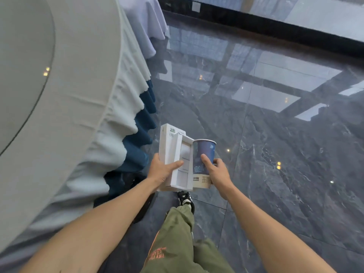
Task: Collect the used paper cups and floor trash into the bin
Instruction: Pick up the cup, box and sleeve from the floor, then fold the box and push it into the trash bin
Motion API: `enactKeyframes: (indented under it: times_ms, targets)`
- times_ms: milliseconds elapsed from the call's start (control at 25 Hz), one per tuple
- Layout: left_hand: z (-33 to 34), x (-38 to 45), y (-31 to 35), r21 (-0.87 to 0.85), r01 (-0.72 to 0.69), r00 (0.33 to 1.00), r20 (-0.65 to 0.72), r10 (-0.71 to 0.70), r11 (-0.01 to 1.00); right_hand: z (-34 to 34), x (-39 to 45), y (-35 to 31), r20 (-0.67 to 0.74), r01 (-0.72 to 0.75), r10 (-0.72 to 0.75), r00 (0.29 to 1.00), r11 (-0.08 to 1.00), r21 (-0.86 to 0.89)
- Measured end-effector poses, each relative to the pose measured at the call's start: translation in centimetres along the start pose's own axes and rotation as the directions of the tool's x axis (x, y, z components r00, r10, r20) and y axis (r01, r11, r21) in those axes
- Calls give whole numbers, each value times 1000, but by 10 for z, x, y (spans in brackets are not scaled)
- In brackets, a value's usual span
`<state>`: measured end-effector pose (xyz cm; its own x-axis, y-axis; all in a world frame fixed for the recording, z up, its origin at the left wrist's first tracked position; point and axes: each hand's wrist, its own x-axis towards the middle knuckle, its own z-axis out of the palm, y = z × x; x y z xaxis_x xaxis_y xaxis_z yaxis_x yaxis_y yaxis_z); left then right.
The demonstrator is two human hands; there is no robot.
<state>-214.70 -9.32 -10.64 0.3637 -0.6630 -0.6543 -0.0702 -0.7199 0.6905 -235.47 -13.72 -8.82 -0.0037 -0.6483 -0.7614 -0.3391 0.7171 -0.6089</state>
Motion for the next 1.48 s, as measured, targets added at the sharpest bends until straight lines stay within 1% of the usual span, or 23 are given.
enactKeyframes:
  times_ms: [80,160,200,280,400,520,680,800,960,1080,1240,1320,1360,1400,1480]
  targets:
    - [-20,-24,-24,-8,2,999,-38,-2,1000,16,-19,15,95,-24,24,995,1000,-2]
    - [-43,-53,-55,-9,7,998,-69,-8,1000,36,-42,38,201,-16,19,980,1000,-13]
    - [-53,-66,-74,-6,17,996,-91,-18,1000,47,-54,53,230,-7,12,973,1000,-22]
    - [-73,-88,-108,11,55,990,-130,-53,998,68,-75,81,240,-13,22,971,999,-38]
    - [-105,-119,-155,24,145,977,-163,-139,989,97,-97,120,169,-86,106,980,989,-119]
    - [-144,-133,-202,50,227,961,-175,-215,973,130,-103,150,68,-182,193,979,973,-144]
    - [-205,-127,-262,31,337,928,-177,-326,941,202,-93,182,65,-296,306,950,947,-128]
    - [-240,-113,-295,56,355,931,-113,-348,933,256,-78,191,53,-321,328,943,940,-117]
    - [-279,-83,-324,112,344,939,-24,-344,932,321,-51,187,-10,-318,318,948,947,-50]
    - [-291,-66,-326,116,311,949,22,-316,943,339,-41,181,-86,-310,303,949,947,-87]
    - [-292,-55,-311,132,296,949,67,-307,946,339,-60,189,-73,-336,331,941,939,-72]
    - [-288,-52,-305,139,296,947,84,-310,945,339,-81,199,-19,-349,348,937,937,-33]
    - [-285,-49,-302,132,298,946,89,-311,945,339,-93,204,50,-370,370,928,929,-12]
    - [-281,-48,-299,120,305,944,94,-317,945,340,-102,208,153,-400,395,906,917,-2]
    - [-274,-45,-295,95,310,942,109,-319,946,345,-117,211,392,-446,402,827,895,22]
